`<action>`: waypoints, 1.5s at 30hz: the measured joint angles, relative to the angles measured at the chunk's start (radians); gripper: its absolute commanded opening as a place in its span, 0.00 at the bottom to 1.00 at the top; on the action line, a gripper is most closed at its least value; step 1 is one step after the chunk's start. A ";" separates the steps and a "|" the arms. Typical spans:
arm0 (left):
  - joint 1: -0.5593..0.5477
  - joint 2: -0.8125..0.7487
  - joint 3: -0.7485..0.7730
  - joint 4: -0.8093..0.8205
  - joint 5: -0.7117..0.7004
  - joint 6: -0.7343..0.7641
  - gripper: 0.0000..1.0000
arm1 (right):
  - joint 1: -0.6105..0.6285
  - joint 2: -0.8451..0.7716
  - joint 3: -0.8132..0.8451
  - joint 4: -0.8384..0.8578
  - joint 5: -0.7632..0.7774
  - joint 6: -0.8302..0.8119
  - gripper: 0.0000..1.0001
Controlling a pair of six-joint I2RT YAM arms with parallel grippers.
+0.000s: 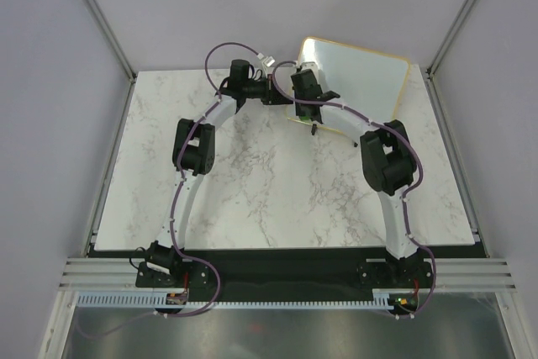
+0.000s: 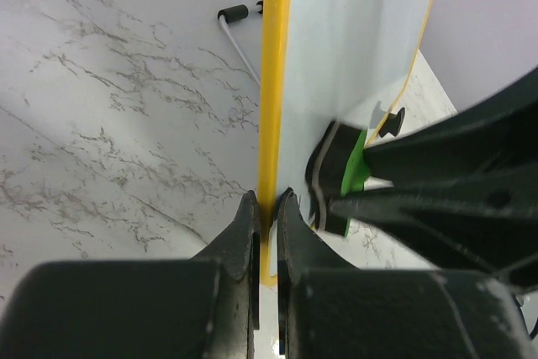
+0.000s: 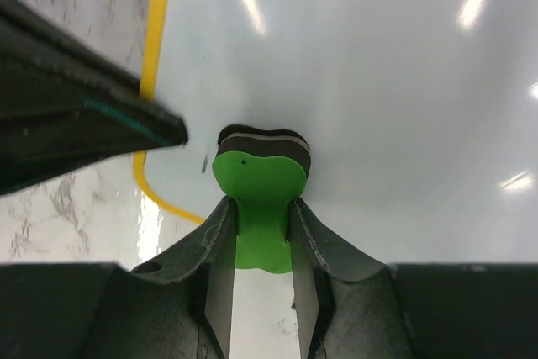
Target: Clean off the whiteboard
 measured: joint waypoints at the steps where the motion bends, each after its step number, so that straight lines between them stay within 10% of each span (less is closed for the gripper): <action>1: 0.000 0.000 0.000 0.000 0.000 0.000 0.02 | -0.011 0.000 0.016 -0.001 0.000 -0.002 0.00; 45: -0.005 -0.006 -0.002 0.006 -0.016 0.000 0.02 | -0.046 -0.006 0.031 -0.018 -0.019 -0.029 0.00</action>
